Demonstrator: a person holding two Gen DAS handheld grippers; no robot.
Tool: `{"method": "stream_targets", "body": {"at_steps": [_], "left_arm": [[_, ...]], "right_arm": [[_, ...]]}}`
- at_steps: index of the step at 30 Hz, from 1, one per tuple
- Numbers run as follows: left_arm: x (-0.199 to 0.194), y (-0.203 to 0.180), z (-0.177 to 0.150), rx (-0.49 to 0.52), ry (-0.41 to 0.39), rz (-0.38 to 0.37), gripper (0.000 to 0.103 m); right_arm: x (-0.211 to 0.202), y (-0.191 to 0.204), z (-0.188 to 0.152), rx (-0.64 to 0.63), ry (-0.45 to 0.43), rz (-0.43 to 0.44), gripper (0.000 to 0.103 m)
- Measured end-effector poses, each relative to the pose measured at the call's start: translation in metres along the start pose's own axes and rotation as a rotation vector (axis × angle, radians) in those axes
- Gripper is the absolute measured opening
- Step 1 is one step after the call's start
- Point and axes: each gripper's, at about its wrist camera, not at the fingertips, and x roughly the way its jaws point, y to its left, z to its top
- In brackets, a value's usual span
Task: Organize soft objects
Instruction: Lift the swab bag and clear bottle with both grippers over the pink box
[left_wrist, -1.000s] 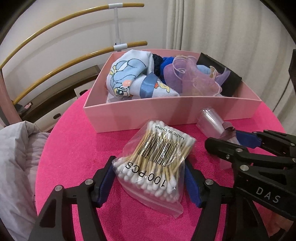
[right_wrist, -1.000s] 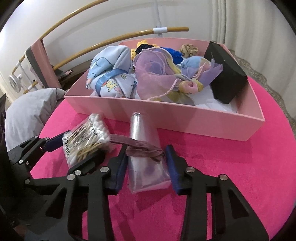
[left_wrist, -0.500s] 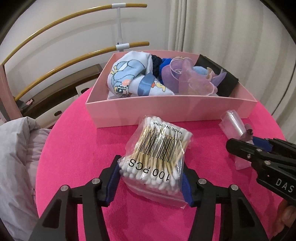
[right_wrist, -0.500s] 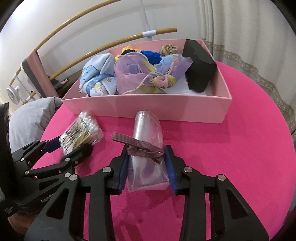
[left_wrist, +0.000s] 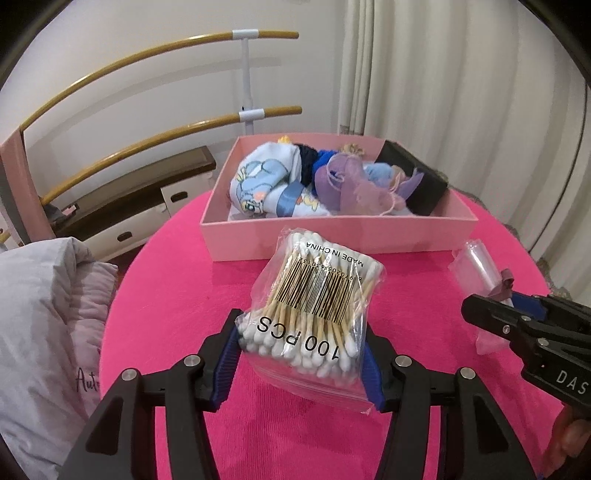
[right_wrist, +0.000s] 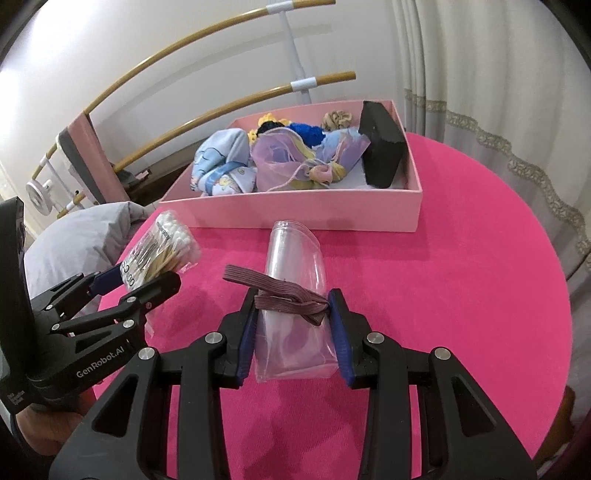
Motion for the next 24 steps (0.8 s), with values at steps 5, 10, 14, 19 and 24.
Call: {"method": "stream_targets", "body": {"at_steps": [5, 10, 14, 19, 24], "left_arm": [[-0.030, -0.001, -0.004, -0.005, -0.033, 0.000, 0.052], [-0.062, 0.002, -0.004, -0.025, -0.074, -0.002, 0.053], [-0.083, 0.008, 0.002, -0.041, -0.114, 0.003, 0.053], [-0.099, 0.014, 0.024, -0.058, -0.161, -0.002, 0.053], [-0.103, 0.015, 0.049, -0.061, -0.191, -0.016, 0.053]], "right_arm": [[-0.020, 0.008, -0.003, -0.014, -0.026, 0.013, 0.034], [-0.040, 0.016, 0.000, -0.028, -0.061, 0.040, 0.034], [-0.054, 0.024, 0.012, -0.045, -0.099, 0.055, 0.034], [-0.066, 0.029, 0.041, -0.072, -0.152, 0.050, 0.034], [-0.069, 0.026, 0.070, -0.072, -0.190, 0.043, 0.034]]}}
